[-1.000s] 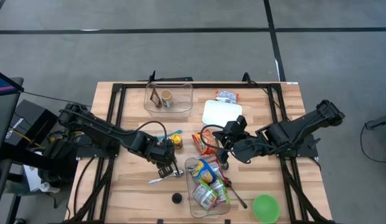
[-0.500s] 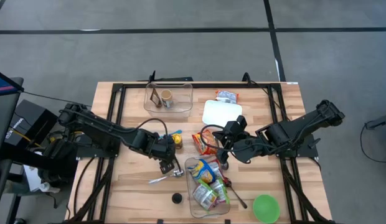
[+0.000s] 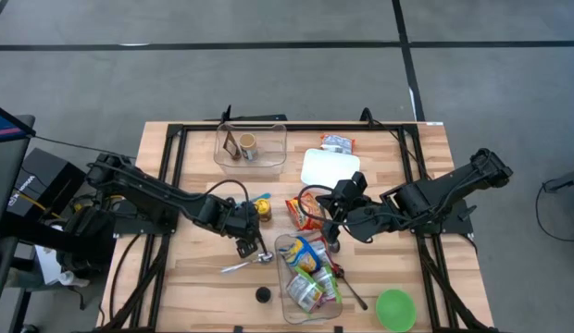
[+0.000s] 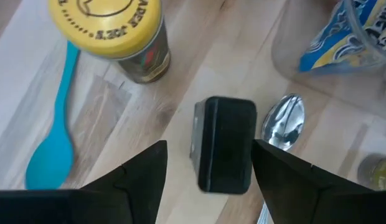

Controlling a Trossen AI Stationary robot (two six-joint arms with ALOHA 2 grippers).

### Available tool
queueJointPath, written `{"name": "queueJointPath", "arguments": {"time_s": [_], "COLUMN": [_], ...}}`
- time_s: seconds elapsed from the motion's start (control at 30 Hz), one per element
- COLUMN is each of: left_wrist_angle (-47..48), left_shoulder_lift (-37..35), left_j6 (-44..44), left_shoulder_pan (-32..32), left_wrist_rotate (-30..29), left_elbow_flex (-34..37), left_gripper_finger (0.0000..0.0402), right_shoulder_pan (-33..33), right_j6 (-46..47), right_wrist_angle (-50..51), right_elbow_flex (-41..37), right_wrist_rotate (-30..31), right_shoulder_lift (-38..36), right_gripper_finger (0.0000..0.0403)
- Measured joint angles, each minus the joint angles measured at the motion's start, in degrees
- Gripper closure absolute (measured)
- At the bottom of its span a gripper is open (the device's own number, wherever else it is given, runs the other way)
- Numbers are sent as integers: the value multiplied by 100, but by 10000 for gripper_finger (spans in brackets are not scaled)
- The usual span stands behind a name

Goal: Pick & Place Food Item
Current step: Put the green seasoning bottle into the top transparent bin

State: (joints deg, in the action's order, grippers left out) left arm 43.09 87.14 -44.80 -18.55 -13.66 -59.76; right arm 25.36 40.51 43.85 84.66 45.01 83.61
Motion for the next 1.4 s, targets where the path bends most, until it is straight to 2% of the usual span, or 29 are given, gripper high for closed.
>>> {"name": "queueJointPath", "arguments": {"time_s": [0.17, 0.47, 0.77, 1.13, 1.4], "left_wrist_angle": [-575, -637, -1094, -1104, -1099], "left_shoulder_lift": [2, 2, 2, 2, 2], "left_j6": [0, 0, -2, -2, -2], "left_shoulder_pan": [-2, -5, -12, -13, -13], "left_wrist_rotate": [1, 3, 48, 47, 42], "left_elbow_flex": [265, 452, 830, 828, 828], "left_gripper_finger": [176, 177, 181, 215, 254], "right_shoulder_pan": [0, 0, 0, 0, 0], "right_j6": [0, 0, 0, -4, -20], "right_wrist_angle": [-20, -19, -17, -17, -15], "right_elbow_flex": [0, 0, 0, 0, 0], "right_wrist_rotate": [0, -4, -4, -2, 0], "right_shoulder_lift": [0, 0, 0, 0, 0], "right_gripper_finger": [401, 401, 401, 401, 401]}}
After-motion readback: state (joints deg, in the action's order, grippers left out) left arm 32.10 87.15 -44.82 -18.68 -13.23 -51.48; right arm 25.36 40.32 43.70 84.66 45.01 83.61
